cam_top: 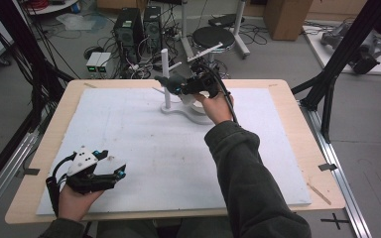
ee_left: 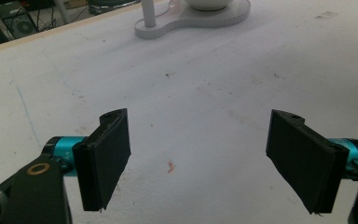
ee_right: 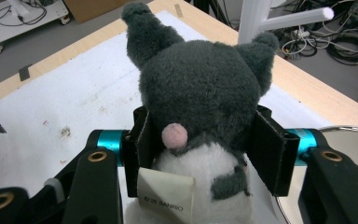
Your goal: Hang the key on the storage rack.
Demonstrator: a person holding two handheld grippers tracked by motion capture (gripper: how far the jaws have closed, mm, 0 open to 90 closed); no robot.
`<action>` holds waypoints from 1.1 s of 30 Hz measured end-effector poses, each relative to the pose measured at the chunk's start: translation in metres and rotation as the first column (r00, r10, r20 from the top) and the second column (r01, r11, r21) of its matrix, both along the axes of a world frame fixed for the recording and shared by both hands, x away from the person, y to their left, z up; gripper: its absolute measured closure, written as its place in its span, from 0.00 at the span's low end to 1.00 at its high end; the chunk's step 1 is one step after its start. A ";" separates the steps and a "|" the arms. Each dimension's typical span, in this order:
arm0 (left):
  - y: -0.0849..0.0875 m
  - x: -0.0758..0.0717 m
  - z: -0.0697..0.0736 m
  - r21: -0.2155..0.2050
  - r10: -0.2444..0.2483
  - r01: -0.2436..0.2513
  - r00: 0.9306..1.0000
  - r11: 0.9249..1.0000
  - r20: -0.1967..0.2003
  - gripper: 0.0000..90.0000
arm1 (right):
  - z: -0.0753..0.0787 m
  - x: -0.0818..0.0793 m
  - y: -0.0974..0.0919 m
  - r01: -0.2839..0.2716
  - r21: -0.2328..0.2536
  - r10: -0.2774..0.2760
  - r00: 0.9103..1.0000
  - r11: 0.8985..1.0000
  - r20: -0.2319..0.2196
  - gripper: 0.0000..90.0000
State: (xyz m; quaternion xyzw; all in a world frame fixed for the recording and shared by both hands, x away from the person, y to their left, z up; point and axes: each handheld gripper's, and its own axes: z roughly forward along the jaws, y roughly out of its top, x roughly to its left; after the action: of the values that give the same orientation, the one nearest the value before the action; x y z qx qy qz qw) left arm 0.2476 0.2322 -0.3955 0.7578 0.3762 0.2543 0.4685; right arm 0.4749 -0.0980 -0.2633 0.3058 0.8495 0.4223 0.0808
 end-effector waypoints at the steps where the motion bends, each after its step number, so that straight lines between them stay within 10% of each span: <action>1: 0.000 0.000 0.000 0.000 -0.001 0.001 1.000 1.000 0.000 0.24 | -0.001 0.001 0.000 -0.002 -0.004 0.002 1.000 1.000 -0.001 0.51; 33: 0.001 0.001 0.000 -0.002 0.007 -0.007 1.000 1.000 -0.002 0.24 | -0.015 0.011 -0.005 0.038 -0.053 -0.041 0.997 0.998 -0.060 0.51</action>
State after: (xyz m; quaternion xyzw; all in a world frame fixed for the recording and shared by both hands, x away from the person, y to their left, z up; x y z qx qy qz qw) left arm 0.2488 0.2330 -0.3958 0.7562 0.3797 0.2550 0.4680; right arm 0.4858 -0.1027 -0.2783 0.3332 0.8559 0.3891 0.0711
